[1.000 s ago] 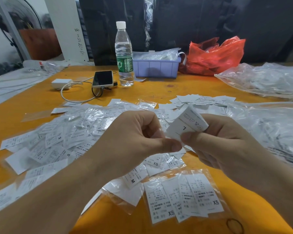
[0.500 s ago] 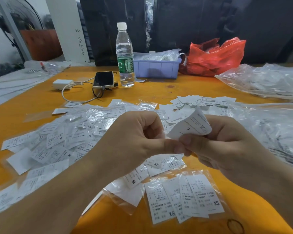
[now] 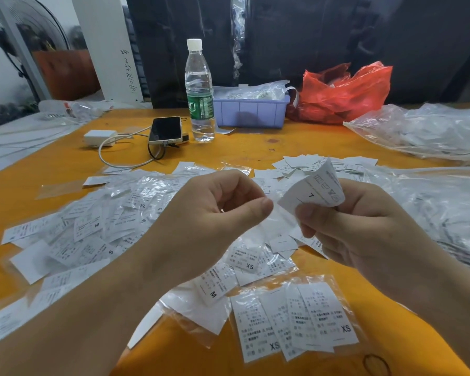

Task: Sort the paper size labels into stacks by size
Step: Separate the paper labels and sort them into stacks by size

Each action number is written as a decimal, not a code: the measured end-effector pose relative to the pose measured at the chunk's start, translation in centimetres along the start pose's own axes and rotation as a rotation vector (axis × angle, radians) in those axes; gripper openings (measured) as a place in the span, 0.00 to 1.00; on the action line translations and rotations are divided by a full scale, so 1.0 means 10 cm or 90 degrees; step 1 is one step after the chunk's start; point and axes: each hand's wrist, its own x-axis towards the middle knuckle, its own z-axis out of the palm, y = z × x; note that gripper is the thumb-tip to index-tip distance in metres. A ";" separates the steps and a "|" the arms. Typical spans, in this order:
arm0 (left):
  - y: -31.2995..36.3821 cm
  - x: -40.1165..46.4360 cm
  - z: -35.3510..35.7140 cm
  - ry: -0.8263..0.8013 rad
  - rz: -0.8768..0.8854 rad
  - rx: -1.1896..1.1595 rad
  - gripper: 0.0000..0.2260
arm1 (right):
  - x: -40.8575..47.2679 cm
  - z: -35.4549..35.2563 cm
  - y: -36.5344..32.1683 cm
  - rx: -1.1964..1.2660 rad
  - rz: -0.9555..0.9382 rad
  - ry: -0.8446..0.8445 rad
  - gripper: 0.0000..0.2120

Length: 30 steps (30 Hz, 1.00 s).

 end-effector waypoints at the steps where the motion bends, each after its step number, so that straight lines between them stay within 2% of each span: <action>1: 0.00 0.00 0.01 0.000 0.004 0.000 0.10 | 0.00 0.00 -0.01 0.007 0.007 -0.003 0.10; 7: 0.00 -0.01 0.02 -0.001 0.018 0.034 0.06 | -0.02 0.00 -0.02 0.037 0.033 0.005 0.02; 12: 0.01 -0.02 0.02 0.002 0.017 0.037 0.08 | -0.01 0.02 -0.02 0.057 0.027 0.024 0.07; 18: 0.00 -0.02 0.01 -0.010 -0.002 0.025 0.11 | -0.03 0.02 -0.03 0.110 0.021 0.040 0.05; 24: 0.00 -0.02 0.02 -0.058 -0.026 -0.007 0.11 | -0.03 -0.01 0.03 0.020 -0.038 0.067 0.06; 27: -0.01 -0.01 0.04 -0.060 -0.027 -0.007 0.11 | -0.04 -0.01 0.03 0.044 -0.027 0.046 0.08; 30: -0.01 -0.01 0.04 -0.068 -0.020 -0.009 0.10 | -0.04 0.00 0.03 0.029 -0.016 0.015 0.05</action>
